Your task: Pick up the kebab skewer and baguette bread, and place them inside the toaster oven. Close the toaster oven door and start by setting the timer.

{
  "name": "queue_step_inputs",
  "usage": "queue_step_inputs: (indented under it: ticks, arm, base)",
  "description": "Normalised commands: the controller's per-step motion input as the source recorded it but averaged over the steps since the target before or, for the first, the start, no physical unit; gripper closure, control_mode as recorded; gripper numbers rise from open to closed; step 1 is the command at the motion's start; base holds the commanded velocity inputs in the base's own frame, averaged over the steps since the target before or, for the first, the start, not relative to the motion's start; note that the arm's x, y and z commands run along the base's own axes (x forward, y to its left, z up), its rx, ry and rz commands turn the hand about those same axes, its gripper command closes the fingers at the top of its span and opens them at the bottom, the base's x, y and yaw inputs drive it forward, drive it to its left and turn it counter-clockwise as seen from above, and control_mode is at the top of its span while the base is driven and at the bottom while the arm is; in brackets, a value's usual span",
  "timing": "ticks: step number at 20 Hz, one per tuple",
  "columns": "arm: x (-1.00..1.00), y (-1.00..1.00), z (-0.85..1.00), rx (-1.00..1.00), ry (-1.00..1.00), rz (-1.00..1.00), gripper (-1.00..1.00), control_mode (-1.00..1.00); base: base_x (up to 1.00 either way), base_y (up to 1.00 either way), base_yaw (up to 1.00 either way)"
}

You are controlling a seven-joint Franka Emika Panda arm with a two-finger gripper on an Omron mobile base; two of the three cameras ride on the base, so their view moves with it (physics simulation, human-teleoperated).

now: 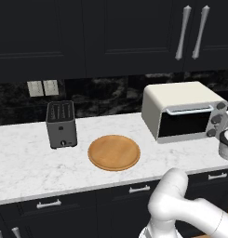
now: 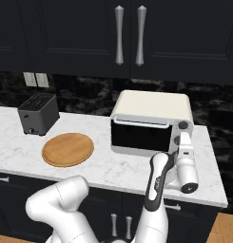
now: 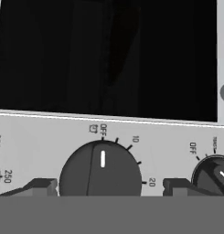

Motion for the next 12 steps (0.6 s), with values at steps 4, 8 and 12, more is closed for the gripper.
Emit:
queue_step_inputs:
  ticks: [4,8,12]
  arm:
    - [0.00,0.00,0.00,-0.02,-0.02,0.00,1.00,-1.00]
    - [0.00,0.04,0.00,0.00,-0.01,0.00,1.00,-1.00]
    - [0.02,0.19,0.00,0.00,-0.01,-0.01,1.00,-1.00]
  base:
    - [0.00,0.00,0.00]
    - [0.00,0.00,0.00]
    - [0.00,0.00,0.00]
